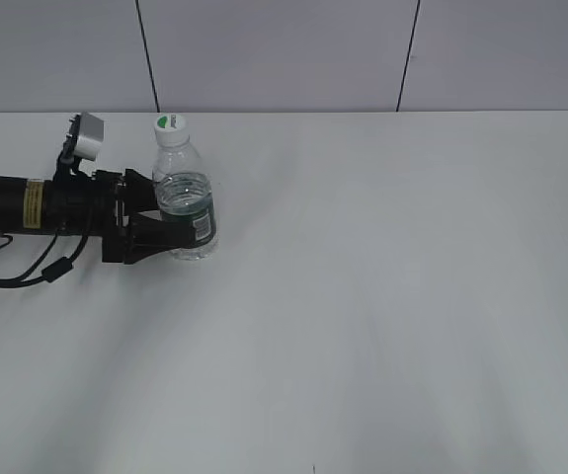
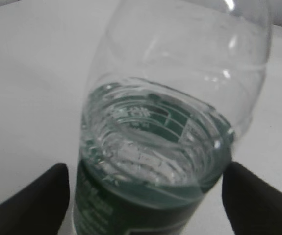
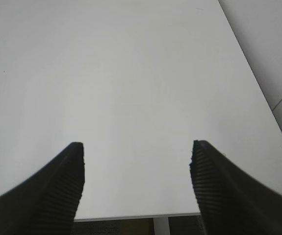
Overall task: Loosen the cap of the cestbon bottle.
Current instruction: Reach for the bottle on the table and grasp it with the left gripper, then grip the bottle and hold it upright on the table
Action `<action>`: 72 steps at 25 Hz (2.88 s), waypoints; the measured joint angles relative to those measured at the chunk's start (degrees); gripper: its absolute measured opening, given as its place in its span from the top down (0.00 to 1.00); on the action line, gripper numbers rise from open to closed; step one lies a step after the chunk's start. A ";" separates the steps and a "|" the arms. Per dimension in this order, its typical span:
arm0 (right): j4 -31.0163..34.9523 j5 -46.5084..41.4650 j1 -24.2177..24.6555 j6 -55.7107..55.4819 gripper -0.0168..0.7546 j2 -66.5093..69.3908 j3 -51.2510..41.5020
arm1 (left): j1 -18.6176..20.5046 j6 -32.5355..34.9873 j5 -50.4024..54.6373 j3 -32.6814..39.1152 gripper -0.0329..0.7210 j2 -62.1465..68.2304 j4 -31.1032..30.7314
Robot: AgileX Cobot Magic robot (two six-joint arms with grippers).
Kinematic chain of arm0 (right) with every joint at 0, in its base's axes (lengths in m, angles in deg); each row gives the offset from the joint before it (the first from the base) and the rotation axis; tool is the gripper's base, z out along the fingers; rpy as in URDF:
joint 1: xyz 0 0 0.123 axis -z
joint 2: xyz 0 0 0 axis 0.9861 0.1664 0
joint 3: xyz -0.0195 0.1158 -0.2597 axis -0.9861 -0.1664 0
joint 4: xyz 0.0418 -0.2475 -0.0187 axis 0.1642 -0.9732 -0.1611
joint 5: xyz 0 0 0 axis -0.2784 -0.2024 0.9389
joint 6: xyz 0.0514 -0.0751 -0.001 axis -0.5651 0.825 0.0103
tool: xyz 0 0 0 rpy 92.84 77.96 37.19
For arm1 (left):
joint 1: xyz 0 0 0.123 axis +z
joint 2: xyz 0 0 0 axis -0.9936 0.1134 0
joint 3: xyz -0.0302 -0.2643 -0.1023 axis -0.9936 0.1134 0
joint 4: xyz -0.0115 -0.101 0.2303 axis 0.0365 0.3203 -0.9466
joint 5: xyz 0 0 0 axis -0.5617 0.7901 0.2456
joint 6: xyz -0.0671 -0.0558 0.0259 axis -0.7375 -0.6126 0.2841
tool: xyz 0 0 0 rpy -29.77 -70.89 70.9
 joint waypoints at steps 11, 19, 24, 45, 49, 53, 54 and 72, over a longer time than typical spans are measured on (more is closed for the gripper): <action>0.00 0.00 0.00 -0.02 0.31 0.00 0.00 | -3.68 -0.06 -0.10 -4.42 0.19 0.88 0.38; 0.00 0.00 0.00 -0.02 0.31 0.00 0.00 | -3.68 -0.16 -0.30 -4.46 0.19 2.51 0.44; 0.00 0.00 0.00 -0.02 0.31 0.00 0.00 | -3.68 0.72 -0.20 -4.46 0.19 3.63 0.39; 0.00 0.00 0.00 -0.02 0.31 0.00 0.00 | -3.68 0.90 -0.20 -4.46 0.19 3.63 0.46; 0.00 0.00 0.00 -0.02 0.31 0.00 0.00 | -3.68 0.90 -0.11 -4.46 0.26 3.63 0.52; 0.00 0.00 0.00 -0.02 0.31 0.00 0.00 | -3.68 1.05 0.06 -4.46 0.38 3.63 0.40; 0.00 0.00 0.00 -0.02 0.31 0.00 0.00 | -3.68 1.11 0.06 -4.46 0.39 3.63 0.35; -0.51 0.00 0.00 -0.02 0.31 0.00 0.00 | -10.67 1.11 0.95 -4.83 0.40 3.63 1.51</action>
